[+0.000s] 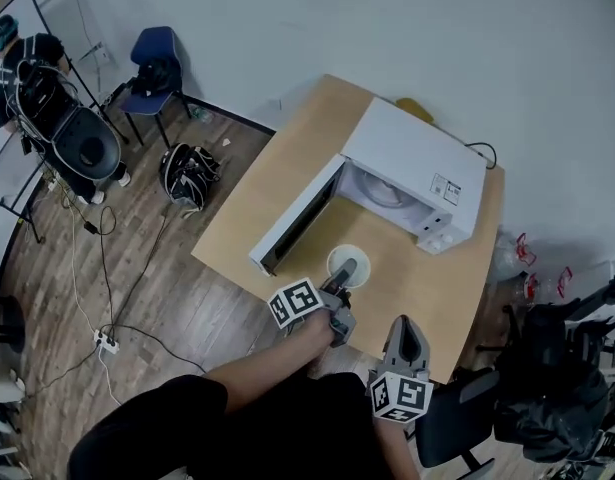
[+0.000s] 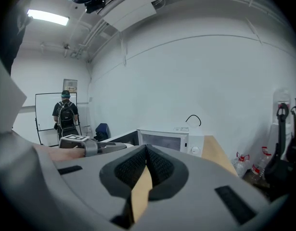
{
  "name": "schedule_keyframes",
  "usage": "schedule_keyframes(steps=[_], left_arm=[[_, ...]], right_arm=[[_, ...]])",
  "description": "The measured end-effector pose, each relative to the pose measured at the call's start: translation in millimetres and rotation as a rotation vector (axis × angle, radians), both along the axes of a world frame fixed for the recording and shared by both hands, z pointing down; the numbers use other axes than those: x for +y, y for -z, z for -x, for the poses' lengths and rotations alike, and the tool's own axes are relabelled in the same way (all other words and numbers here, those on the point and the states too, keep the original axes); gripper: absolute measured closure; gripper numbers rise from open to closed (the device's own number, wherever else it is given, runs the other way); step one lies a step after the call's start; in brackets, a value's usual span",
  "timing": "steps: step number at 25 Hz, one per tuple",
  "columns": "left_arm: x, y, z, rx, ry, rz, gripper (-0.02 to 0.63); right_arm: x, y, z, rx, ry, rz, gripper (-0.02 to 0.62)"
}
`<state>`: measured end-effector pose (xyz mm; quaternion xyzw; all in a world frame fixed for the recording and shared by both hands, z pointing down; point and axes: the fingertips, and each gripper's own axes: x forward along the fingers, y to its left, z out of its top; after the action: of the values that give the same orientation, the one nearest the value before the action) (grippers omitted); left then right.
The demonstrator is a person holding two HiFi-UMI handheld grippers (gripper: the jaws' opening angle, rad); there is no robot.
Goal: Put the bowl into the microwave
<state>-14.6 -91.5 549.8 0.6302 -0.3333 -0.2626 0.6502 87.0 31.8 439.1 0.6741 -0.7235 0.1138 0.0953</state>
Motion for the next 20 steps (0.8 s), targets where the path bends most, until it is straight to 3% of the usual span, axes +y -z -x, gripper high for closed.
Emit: schedule_keyframes(steps=[8, 20], left_arm=[[-71.7, -17.4, -19.1, 0.052, 0.01, -0.018, 0.383], [-167.4, -77.1, -74.6, 0.022, -0.029, 0.032, 0.383]], right_arm=[[-35.2, 0.2, -11.5, -0.034, -0.003, -0.013, 0.535], [-89.7, -10.2, -31.4, -0.037, 0.012, 0.016, 0.535]])
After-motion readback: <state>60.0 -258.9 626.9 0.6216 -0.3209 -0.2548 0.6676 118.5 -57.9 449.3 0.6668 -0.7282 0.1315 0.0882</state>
